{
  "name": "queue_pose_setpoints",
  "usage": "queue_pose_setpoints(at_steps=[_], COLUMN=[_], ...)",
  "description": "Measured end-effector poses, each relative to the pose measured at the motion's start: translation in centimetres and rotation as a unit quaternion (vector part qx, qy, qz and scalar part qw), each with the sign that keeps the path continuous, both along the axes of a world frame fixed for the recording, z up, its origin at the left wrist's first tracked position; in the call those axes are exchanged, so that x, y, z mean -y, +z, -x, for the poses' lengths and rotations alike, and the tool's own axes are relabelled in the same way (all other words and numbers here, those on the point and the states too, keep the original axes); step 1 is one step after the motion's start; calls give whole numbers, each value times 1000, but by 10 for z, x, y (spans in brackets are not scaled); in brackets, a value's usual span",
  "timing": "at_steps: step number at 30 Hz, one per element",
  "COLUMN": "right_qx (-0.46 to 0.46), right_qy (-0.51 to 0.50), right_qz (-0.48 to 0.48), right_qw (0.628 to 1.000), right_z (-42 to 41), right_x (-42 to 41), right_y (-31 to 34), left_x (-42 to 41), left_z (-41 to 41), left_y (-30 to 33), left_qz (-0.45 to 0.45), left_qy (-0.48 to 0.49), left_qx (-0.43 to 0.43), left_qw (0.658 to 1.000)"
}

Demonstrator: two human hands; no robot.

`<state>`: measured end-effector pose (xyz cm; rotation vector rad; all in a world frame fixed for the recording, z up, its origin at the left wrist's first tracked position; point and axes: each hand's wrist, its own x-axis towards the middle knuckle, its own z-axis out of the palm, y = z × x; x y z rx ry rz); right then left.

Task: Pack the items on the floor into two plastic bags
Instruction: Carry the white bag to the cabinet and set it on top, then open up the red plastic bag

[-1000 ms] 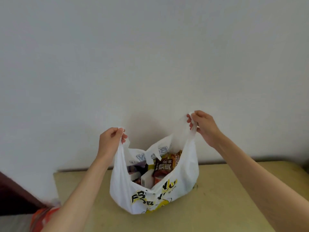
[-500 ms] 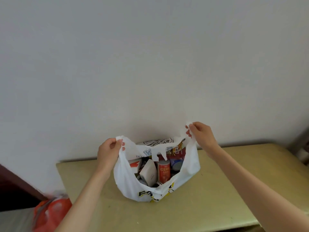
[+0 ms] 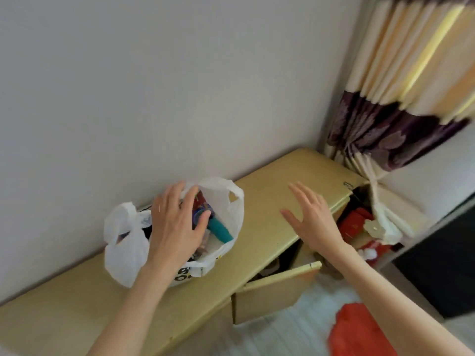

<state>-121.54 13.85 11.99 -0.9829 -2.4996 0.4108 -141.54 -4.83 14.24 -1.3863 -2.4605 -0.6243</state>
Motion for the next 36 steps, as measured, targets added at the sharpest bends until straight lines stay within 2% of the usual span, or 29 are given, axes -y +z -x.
queue_pose_setpoints(at_steps=[4, 8, 15, 21, 28, 36], right_qx=[47, 74, 87, 74, 71, 84], right_qy=[-87, -171, -308, -416, -503, -557], right_qz=[2, 29, 107, 112, 123, 162], right_qw=[995, 982, 942, 899, 853, 810], right_z=[-92, -193, -399, -546, -662, -779], right_x=[2, 14, 59, 88, 87, 25], right_y=[-15, -43, -77, -80, -91, -121], left_x=[-40, -68, -96, -127, -187, -273], left_z=[-67, -155, -353, -497, -624, -758], left_y=[-34, -66, -117, -125, -127, -166], left_qz=[73, 130, 201, 200, 193, 202], left_qy=[-118, -220, -345, -431, -521, -592], left_qx=[-4, 4, 55, 63, 41, 10], left_qw=[990, 967, 915, 878, 830, 780])
